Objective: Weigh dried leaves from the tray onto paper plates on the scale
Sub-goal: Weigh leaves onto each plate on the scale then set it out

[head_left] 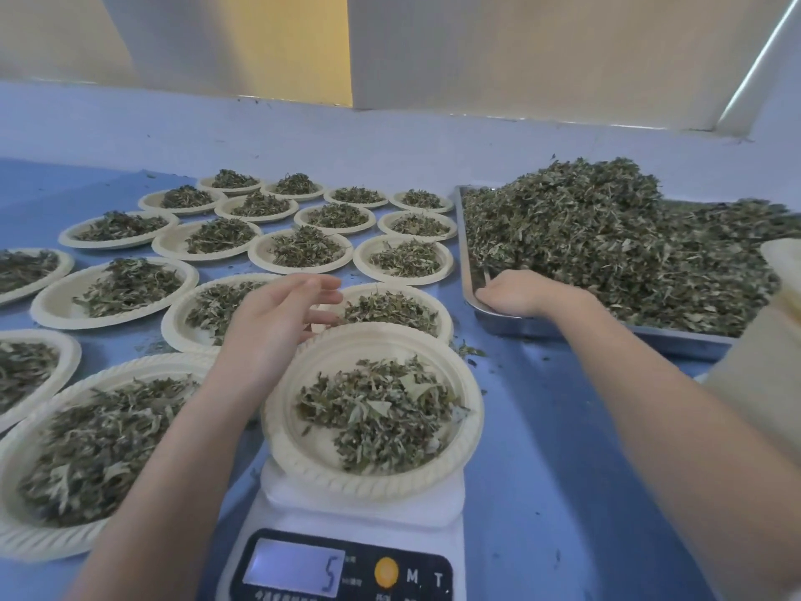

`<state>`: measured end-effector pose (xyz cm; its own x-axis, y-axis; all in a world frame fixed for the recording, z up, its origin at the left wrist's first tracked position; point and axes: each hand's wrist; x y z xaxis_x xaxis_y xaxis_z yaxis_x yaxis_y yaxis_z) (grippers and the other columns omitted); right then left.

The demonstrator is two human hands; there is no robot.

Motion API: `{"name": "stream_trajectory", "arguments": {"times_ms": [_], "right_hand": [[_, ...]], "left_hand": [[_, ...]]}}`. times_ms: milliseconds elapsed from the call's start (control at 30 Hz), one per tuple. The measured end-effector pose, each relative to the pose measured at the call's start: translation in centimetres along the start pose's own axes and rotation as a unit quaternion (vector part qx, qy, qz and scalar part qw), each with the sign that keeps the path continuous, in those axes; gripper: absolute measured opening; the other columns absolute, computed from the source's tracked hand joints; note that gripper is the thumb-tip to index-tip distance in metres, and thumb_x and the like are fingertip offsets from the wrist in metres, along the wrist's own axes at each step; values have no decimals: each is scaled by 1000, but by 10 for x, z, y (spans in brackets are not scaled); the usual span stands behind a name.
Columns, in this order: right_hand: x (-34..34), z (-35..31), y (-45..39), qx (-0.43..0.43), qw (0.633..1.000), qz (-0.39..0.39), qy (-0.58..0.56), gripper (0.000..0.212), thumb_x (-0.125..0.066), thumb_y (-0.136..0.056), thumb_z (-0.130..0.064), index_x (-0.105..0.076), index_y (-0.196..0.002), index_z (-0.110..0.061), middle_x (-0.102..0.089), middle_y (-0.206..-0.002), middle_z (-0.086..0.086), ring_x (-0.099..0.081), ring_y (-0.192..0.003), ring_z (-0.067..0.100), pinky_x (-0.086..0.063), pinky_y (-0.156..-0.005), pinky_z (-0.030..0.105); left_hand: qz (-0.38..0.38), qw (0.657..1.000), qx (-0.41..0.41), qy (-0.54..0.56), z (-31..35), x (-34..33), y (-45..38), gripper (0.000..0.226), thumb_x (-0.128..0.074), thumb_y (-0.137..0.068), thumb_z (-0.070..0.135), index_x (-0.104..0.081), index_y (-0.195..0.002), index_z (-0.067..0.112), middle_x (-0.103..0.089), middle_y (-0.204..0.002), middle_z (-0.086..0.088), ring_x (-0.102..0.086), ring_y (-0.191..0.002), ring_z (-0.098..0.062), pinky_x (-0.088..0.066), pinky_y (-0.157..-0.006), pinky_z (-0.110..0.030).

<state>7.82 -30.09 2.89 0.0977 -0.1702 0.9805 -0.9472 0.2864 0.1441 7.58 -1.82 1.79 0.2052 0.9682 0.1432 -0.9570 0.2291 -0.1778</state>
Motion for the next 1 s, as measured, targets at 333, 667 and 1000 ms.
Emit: {"name": "stream_trajectory", "arguments": {"times_ms": [333, 667, 1000], "right_hand": [[4, 17, -29, -123, 949, 253, -142, 49, -39, -97, -29, -43, -53, -8, -48, -56, 7, -46, -54, 24, -43, -68, 33], [25, -30, 20, -64, 703, 195, -681, 23, -53, -93, -19, -47, -73, -9, -43, -58, 3, -29, -30, 7, -18, -33, 16], [-1, -119, 120, 282, 942, 125, -133, 54, -24, -97, -54, -69, -99, -25, -70, -99, -5, -62, -92, 8, -47, -87, 32]], "left_hand": [[-15, 1000, 26, -6, -1, 2, 0, 19, -50, -96, 27, -67, -105, 26, -72, -98, 9, -70, -83, -8, -48, -77, -31], [-19, 999, 22, 16, 0, 3, -1, 18, -54, -93, 25, -65, -107, 24, -71, -101, 6, -68, -90, -12, -54, -84, -32], [-18, 999, 18, 48, -2, 7, -1, 24, -51, -95, 21, -63, -115, 14, -70, -98, 0, -69, -77, -9, -55, -82, -35]]}}
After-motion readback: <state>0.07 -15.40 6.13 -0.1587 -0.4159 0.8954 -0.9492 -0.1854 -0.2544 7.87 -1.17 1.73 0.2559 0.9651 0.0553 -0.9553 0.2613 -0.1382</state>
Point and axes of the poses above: each hand's wrist, its own y-axis away from the middle knuckle, its own x-axis out of the back of the hand, z = x × y
